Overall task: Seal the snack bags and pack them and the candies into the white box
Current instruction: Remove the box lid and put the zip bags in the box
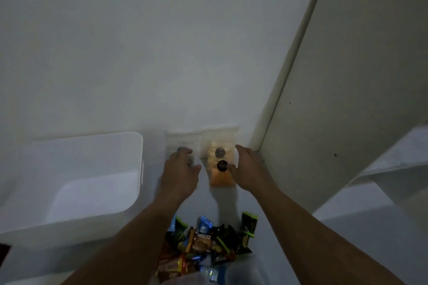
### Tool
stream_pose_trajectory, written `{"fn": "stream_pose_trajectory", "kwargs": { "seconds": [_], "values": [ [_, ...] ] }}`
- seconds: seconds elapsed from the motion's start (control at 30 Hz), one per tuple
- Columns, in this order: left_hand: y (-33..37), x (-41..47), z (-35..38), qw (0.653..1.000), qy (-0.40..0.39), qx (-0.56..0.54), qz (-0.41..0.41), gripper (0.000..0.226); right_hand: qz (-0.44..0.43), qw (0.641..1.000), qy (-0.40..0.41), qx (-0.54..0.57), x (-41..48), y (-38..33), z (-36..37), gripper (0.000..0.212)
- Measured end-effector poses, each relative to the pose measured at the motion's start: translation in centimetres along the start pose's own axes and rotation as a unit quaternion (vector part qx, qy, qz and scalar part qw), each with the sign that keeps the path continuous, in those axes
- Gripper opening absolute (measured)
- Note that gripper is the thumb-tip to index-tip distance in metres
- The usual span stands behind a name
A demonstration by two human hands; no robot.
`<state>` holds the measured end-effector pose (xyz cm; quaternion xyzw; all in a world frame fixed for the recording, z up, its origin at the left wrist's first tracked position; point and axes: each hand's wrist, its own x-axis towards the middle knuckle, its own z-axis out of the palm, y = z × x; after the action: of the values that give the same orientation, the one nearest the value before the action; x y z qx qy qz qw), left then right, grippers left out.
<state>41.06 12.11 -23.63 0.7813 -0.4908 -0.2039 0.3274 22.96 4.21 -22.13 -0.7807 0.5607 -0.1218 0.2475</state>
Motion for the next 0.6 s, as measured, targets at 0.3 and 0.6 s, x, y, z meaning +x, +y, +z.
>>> {"fn": "stream_pose_trajectory", "kwargs": {
  "seconds": [0.3, 0.6],
  "values": [
    [-3.6, 6.4, 4.3, 0.984, 0.111, 0.035, -0.134, 0.044, 0.005, 0.996, 0.070, 0.054, 8.5, 3.8, 5.3, 0.054],
    [-3.7, 7.7, 5.1, 0.964, 0.157, -0.013, -0.215, 0.055, -0.018, 0.990, 0.127, 0.060, 9.6, 4.8, 6.2, 0.046]
  ]
}}
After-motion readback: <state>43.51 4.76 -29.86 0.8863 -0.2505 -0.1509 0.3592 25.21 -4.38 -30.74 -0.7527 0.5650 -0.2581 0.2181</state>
